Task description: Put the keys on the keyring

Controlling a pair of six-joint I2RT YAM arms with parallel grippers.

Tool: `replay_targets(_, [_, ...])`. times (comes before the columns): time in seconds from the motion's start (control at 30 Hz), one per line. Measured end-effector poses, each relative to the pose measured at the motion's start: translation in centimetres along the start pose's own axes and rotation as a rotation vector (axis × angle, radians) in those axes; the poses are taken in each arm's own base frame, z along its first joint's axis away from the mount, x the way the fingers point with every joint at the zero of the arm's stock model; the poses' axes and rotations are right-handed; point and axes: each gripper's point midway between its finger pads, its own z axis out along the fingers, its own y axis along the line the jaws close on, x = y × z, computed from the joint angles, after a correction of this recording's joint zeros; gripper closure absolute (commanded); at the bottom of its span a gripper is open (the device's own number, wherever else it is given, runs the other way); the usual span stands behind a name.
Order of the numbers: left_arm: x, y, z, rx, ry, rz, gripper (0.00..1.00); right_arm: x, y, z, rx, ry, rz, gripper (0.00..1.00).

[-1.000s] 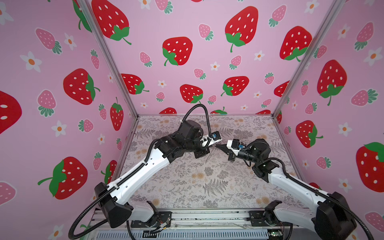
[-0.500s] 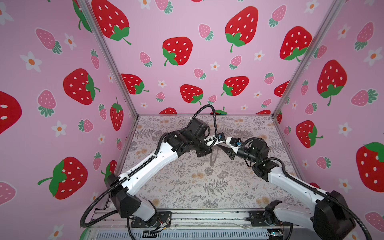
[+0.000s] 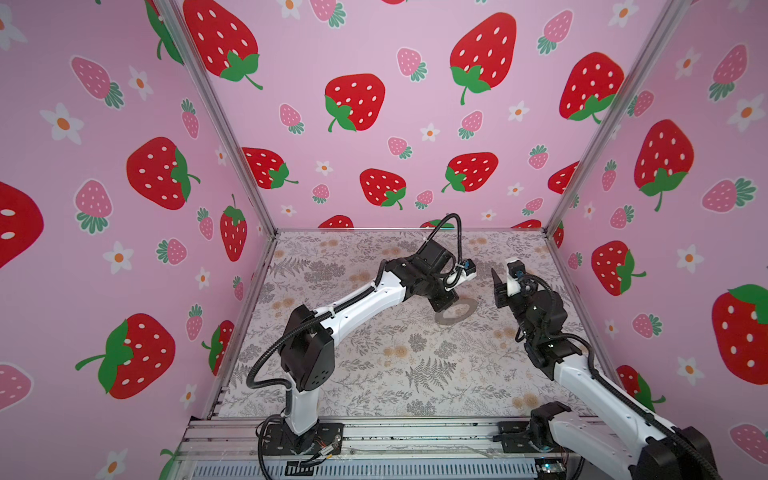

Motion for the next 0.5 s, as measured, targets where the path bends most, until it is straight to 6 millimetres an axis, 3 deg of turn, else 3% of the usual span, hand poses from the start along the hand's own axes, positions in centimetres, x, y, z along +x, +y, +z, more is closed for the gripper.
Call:
replay_targets(0.23, [5.8, 0.5, 1.1, -0.036, 0.131, 0.004, 1.0, 1.7, 0.5, 0.6, -0.012, 0.056, 0.06, 0.49])
replay_targets(0.5, [14.2, 2.0, -0.5, -0.063, 0.313, -0.078, 1.0, 2.8, 1.8, 1.1, -0.07, 0.083, 0.088, 0.49])
